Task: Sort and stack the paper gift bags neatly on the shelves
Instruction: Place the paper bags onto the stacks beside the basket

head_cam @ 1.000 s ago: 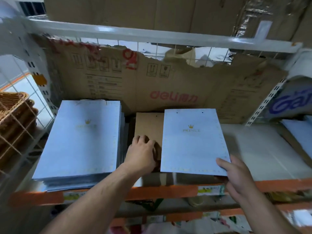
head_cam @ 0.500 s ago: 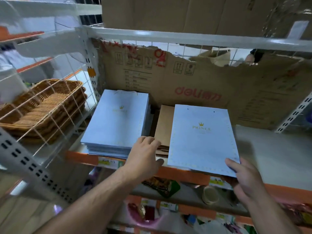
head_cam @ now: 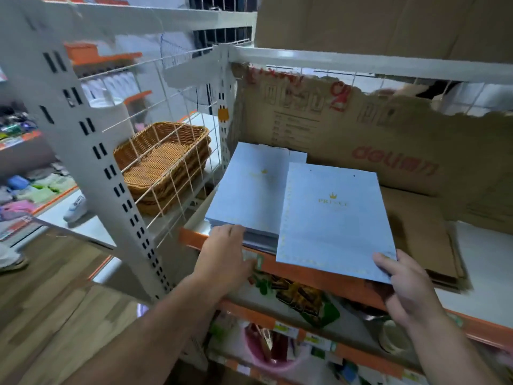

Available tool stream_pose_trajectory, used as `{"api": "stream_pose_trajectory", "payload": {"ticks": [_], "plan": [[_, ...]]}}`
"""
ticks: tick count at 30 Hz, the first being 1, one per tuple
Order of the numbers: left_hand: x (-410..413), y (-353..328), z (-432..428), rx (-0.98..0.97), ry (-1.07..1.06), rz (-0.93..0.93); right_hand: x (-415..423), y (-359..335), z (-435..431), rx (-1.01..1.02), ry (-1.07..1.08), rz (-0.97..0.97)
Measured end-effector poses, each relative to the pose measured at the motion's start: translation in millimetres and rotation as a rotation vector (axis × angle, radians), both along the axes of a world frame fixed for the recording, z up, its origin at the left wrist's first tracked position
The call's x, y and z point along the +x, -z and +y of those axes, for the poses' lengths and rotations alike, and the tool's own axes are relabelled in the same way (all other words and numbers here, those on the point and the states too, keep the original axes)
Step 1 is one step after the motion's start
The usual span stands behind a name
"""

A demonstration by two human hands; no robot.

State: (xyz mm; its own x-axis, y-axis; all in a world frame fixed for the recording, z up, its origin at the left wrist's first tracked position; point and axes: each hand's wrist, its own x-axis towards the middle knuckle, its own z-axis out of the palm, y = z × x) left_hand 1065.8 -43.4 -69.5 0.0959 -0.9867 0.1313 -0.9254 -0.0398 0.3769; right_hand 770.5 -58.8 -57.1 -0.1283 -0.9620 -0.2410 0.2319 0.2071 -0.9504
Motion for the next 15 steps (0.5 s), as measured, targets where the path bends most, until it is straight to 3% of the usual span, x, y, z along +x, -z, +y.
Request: {"api": "stream_pose_trajectory", "payload": {"ticks": [6,15], "plan": [[76.1,7.6,-16.8,0.108,-0.071,-0.048,64.9,-0.2,-16.9,0.001,0.041,-0.015],[114.9,44.5,-49.8,0.334,0.200,0.054,146.0,5.8,-46.0,0.007,0.116,0.022]]}}
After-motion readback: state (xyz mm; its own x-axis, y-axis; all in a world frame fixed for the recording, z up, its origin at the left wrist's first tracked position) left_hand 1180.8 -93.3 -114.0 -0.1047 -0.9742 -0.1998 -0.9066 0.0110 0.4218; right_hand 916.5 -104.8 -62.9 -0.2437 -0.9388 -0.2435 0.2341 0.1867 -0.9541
